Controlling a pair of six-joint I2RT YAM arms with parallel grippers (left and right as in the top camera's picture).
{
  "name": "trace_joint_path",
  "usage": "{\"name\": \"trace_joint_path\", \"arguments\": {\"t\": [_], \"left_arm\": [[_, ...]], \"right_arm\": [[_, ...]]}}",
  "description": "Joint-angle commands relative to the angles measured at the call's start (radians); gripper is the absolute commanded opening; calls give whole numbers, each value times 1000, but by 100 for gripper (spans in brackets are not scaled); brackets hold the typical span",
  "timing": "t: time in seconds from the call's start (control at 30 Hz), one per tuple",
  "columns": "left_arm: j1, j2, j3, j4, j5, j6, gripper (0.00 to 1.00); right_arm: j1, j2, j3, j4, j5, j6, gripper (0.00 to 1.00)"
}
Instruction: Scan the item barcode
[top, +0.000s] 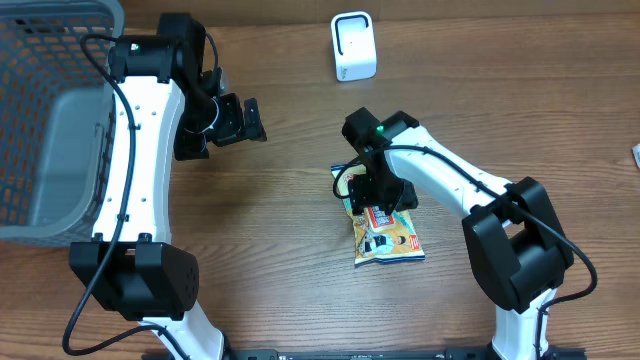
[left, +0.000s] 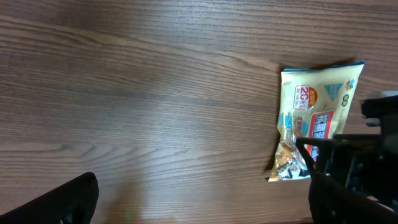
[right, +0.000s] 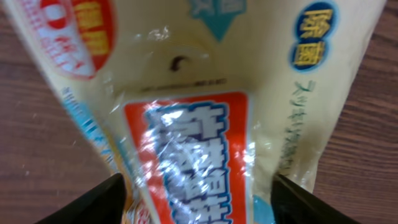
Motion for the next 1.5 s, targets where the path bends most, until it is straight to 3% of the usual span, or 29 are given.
{"name": "trace_joint_path", "arguments": {"t": [0.0, 0.17, 0.27, 0.3, 0.5, 0.7, 0.87, 1.2, 1.47], "left_arm": [[-7, 7, -5, 2, 4, 30, 100], [-7, 7, -5, 2, 4, 29, 100], [-7, 7, -5, 3, 4, 29, 100], [-6, 7, -5, 3, 4, 29, 100], [-6, 7, -5, 5, 4, 29, 100], [-7, 7, -5, 50, 4, 26, 100], [-7, 7, -5, 52, 3, 26, 100], [-6, 7, -5, 52, 4, 26, 100], [-6, 7, -5, 52, 3, 26, 100]], "right_arm": [[0, -4, -40, 44, 25, -2, 65], [0, -4, -68, 108, 25, 2, 35], [0, -4, -82, 139, 25, 8, 7], [0, -4, -82, 143, 26, 19, 4], [-22, -5, -6, 178, 26, 31, 4], [-132, -5, 294, 207, 16, 24, 4], [-229, -5, 484, 358, -32, 25, 4], [-249, 96, 496, 799, -53, 45, 4], [-222, 231, 496, 869, 66, 50, 4]]}}
